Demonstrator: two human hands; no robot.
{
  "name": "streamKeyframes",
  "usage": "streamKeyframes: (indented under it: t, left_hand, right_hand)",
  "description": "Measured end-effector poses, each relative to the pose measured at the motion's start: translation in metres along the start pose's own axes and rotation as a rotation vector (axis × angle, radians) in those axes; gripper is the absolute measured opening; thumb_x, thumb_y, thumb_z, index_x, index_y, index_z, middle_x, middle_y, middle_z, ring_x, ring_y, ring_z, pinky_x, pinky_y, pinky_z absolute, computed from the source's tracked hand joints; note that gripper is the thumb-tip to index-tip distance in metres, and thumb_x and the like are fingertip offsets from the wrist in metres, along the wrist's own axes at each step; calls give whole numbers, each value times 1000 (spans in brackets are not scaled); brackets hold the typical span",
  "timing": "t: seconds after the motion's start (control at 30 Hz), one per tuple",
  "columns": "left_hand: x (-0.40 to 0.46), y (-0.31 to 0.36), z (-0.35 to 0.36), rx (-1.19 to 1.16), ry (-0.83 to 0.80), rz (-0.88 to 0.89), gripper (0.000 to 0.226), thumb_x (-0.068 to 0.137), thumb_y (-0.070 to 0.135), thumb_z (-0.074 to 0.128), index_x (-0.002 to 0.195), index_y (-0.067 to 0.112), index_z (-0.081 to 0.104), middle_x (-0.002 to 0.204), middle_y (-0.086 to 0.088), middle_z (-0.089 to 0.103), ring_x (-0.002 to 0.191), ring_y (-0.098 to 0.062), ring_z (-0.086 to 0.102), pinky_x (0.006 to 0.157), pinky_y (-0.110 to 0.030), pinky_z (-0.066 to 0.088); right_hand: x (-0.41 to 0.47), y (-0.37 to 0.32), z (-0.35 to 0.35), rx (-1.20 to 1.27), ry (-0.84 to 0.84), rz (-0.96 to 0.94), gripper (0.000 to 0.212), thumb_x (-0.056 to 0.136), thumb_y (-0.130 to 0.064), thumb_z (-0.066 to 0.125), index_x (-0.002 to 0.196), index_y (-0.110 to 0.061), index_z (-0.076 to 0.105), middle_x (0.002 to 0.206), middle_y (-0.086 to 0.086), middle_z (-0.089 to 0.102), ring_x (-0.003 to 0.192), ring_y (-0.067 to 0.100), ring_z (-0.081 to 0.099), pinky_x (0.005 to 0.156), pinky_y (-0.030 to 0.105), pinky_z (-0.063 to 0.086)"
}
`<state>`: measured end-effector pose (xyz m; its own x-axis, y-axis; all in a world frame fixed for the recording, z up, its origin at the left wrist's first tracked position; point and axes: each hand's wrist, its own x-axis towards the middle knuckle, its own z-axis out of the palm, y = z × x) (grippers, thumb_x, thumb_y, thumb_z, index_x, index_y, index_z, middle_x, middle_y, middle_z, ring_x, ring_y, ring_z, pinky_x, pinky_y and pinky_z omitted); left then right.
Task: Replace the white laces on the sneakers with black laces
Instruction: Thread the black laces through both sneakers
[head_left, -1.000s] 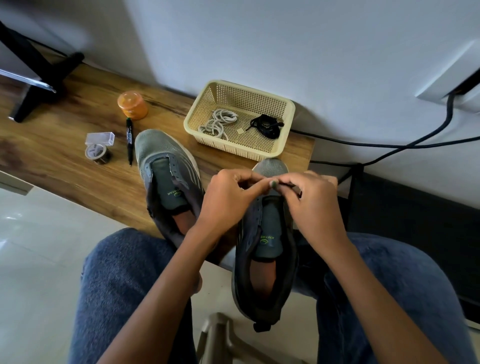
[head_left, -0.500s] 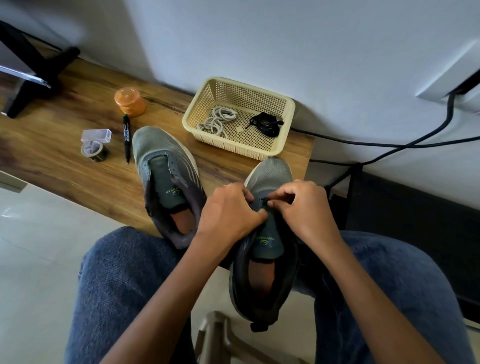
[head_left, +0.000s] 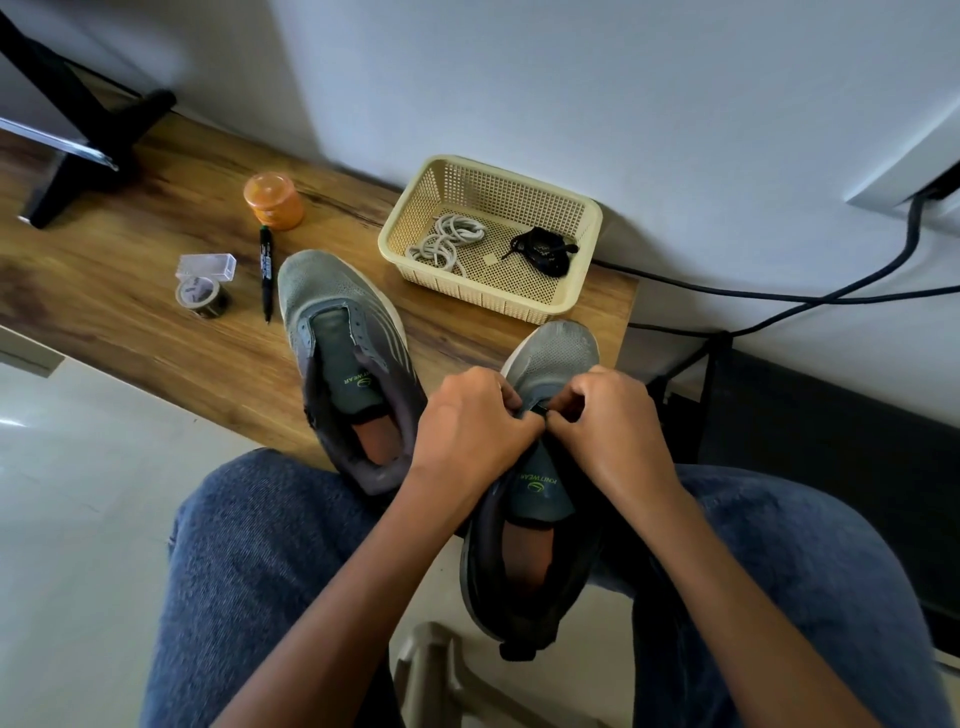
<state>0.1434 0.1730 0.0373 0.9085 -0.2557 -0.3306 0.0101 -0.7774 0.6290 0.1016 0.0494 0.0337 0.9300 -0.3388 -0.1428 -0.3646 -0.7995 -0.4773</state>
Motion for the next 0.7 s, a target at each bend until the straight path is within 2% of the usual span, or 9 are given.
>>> streamKeyframes:
  t: [0.3,0.5,0.7]
  left_hand:
    - [-1,2,-3,-10,-6,17,18,75,33,71,87,20,74,80,3,71,83,-14,67,80,-33,55]
    - [-2,4,-3,-12,-27,31,19,77,32,71,92,21,75,83,4,73,86,-14,67,81,-31,54]
    - [-1,2,-3,-44,-53,33,20,78,31,72,95,20,76,84,4,73,87,-12,67,82,-31,54]
  right_hand:
    - [-1,1,9,-13,40,20,8,82,-16,65,79,-12,70,80,5,67,83,23,61,68,32,48]
    - [-4,-1,12,-36,56,41,9,84,-19,65,87,-13,72,87,8,70,90,26,61,76,34,42]
    - [-8,-3,21,8,122,49,8,85,-17,65,83,-10,70,79,9,69,83,29,61,76,37,43]
